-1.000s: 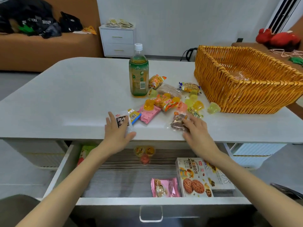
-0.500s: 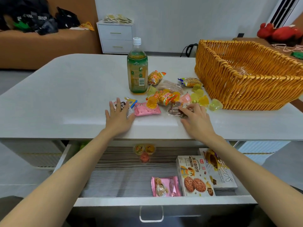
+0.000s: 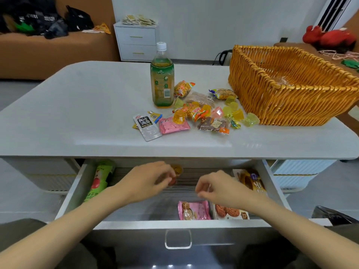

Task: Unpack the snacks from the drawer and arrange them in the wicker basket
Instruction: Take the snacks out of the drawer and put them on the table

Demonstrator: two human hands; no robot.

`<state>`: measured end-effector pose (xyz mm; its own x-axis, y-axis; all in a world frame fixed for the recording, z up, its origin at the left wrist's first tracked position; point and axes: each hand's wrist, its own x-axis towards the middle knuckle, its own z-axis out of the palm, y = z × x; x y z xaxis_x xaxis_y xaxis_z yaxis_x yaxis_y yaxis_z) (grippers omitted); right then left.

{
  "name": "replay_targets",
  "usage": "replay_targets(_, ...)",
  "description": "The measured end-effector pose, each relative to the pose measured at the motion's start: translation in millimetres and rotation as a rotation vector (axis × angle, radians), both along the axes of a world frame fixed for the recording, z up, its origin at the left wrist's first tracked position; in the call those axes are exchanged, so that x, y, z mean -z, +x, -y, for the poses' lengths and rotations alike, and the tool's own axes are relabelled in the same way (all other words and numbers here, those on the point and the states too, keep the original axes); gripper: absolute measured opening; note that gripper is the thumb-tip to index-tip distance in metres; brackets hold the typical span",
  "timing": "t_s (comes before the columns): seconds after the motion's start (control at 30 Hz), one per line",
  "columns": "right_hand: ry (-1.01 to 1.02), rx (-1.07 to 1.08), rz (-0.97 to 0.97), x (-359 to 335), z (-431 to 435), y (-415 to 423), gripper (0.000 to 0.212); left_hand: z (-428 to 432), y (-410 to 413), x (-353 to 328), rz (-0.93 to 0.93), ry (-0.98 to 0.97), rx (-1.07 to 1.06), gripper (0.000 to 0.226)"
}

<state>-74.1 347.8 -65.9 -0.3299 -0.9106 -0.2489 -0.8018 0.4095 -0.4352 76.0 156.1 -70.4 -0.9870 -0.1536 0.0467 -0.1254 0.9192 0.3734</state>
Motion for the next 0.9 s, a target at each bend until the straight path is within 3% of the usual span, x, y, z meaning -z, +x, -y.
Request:
replay_targets(0.13, 0.213, -0.096, 0.026, 34.4, 13.6, 3.3, 0.033, 9.9, -4.3, 31.7, 0.371, -0.032, -0.09, 0.045)
replay_targets(0.33, 0.356, -0.152, 0.017, 73.6, 25.6, -2.2, 0.059, 13.1, -26.0, 71.5, 0.325, 0.064, -0.248, 0.072)
replay_targets(0.7, 0.386, -0.164, 0.117, 71.7, 38.8, -9.2, 0.029, 14.3, -59.2, 105.8, 0.338, 0.131, -0.399, 0.082)
replay_targets(0.9, 0.282, -0.082, 0.204, 37.5, 27.2, -22.0, 0.024, 19.8, -53.4, 112.5, 0.37, 0.125, -0.41, 0.055)
